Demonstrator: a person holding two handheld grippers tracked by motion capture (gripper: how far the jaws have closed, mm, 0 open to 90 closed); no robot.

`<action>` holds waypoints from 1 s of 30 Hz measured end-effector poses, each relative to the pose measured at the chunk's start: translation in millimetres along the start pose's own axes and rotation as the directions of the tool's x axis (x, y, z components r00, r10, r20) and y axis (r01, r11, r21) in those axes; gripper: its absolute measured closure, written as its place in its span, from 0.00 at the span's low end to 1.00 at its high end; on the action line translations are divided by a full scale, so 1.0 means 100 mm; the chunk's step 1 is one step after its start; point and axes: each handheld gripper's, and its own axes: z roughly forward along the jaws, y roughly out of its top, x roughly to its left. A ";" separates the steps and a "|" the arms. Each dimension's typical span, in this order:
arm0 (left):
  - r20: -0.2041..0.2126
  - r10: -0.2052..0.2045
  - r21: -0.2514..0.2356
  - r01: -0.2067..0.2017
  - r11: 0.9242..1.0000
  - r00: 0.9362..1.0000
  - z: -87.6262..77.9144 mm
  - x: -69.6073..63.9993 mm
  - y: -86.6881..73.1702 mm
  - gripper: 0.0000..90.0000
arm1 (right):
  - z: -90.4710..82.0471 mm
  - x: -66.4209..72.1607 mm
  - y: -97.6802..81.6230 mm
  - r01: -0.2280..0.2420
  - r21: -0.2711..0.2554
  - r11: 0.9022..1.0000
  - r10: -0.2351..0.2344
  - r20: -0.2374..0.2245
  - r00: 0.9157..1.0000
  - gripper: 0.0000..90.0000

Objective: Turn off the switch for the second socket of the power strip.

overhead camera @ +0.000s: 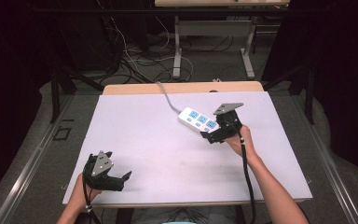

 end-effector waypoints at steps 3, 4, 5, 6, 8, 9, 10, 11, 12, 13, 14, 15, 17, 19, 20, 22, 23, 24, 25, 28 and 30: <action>0.000 -0.004 -0.003 0.004 1.000 1.000 0.00 0.00 0.00 0.01 | -0.07 0.02 -0.04 -0.008 -0.001 1.000 0.008 0.004 1.000 0.00; -0.001 -0.002 -0.006 0.002 1.000 1.000 0.01 0.00 0.00 0.01 | -0.09 0.02 -0.05 -0.011 -0.002 1.000 0.011 0.005 1.000 0.00; -0.001 -0.006 -0.006 0.006 1.000 1.000 0.01 0.00 0.00 0.01 | -0.11 0.03 -0.06 -0.010 -0.003 1.000 0.010 0.009 1.000 0.00; 0.000 -0.002 -0.003 0.002 1.000 1.000 0.00 0.00 0.00 0.01 | -0.13 0.03 -0.08 -0.010 0.000 1.000 0.010 0.008 1.000 0.00; 0.001 -0.004 -0.004 0.004 1.000 1.000 0.00 0.00 0.00 0.01 | -0.18 0.04 -0.11 -0.010 -0.006 1.000 0.010 0.013 1.000 0.00; 0.000 -0.003 -0.002 0.003 1.000 1.000 0.00 0.00 0.00 0.01 | -0.20 0.05 -0.12 -0.007 -0.007 1.000 0.007 0.017 1.000 0.00; -0.001 -0.003 -0.003 0.003 1.000 1.000 0.00 0.00 0.00 0.01 | -0.22 0.06 -0.14 -0.008 -0.013 1.000 0.008 0.019 1.000 0.00; -0.001 -0.003 -0.005 0.003 1.000 1.000 0.01 0.00 0.00 0.01 | -0.24 0.07 -0.16 -0.007 -0.008 1.000 0.007 0.022 1.000 0.00; -0.001 -0.004 -0.007 0.004 1.000 1.000 0.01 0.00 0.00 0.01 | -0.27 0.07 -0.18 -0.002 -0.009 1.000 0.002 0.020 1.000 0.00; 0.002 -0.004 -0.007 0.004 1.000 1.000 0.01 0.00 0.00 0.01 | -0.29 0.08 -0.20 -0.004 -0.012 1.000 0.004 0.022 1.000 0.00; 0.000 -0.005 -0.007 0.005 1.000 1.000 0.01 0.00 0.00 0.01 | -0.31 0.09 -0.22 -0.004 -0.016 1.000 0.004 0.027 1.000 0.00; 0.001 -0.004 -0.003 0.004 1.000 1.000 0.00 0.00 0.00 0.01 | -0.33 0.09 -0.24 -0.003 -0.018 1.000 0.004 0.029 1.000 0.00; -0.001 -0.002 -0.003 0.002 1.000 1.000 0.00 0.00 0.00 0.01 | -0.38 0.10 -0.28 -0.002 -0.012 1.000 0.002 0.029 1.000 0.00; -0.002 -0.005 -0.007 0.005 1.000 1.000 0.01 0.00 0.00 0.01 | -0.43 0.11 -0.32 -0.009 -0.010 1.000 0.009 0.029 1.000 0.00; 0.001 -0.003 -0.006 0.003 1.000 1.000 0.01 0.00 0.00 0.01 | -0.45 0.12 -0.34 -0.007 -0.014 1.000 0.008 0.034 0.999 0.00; 0.001 0.001 0.001 -0.001 1.000 1.000 0.00 0.00 0.00 0.01 | -0.50 0.12 -0.38 -0.007 -0.021 1.000 0.008 0.039 0.999 0.00; 0.000 -0.003 -0.006 0.003 1.000 1.000 0.01 0.00 0.00 0.01 | -0.52 0.12 -0.40 -0.012 -0.015 1.000 0.012 0.039 0.999 0.00; 0.002 -0.002 -0.003 0.002 1.000 1.000 0.01 0.00 0.00 0.01 | -0.55 0.13 -0.42 -0.017 -0.012 1.000 0.017 0.038 0.999 0.00; -0.001 -0.003 -0.006 0.003 1.000 1.000 0.01 0.00 0.00 0.01 | -0.57 0.13 -0.44 -0.010 -0.014 1.000 0.010 0.041 0.999 0.00; 0.002 -0.002 -0.001 0.002 1.000 1.000 0.01 0.00 0.00 0.01 | -0.62 0.15 -0.50 -0.020 -0.015 1.000 0.020 0.050 0.999 0.00; 0.000 0.002 0.000 -0.002 1.000 1.000 0.01 0.00 0.00 0.01 | -0.66 0.15 -0.54 -0.019 -0.012 1.000 0.020 0.049 0.999 0.00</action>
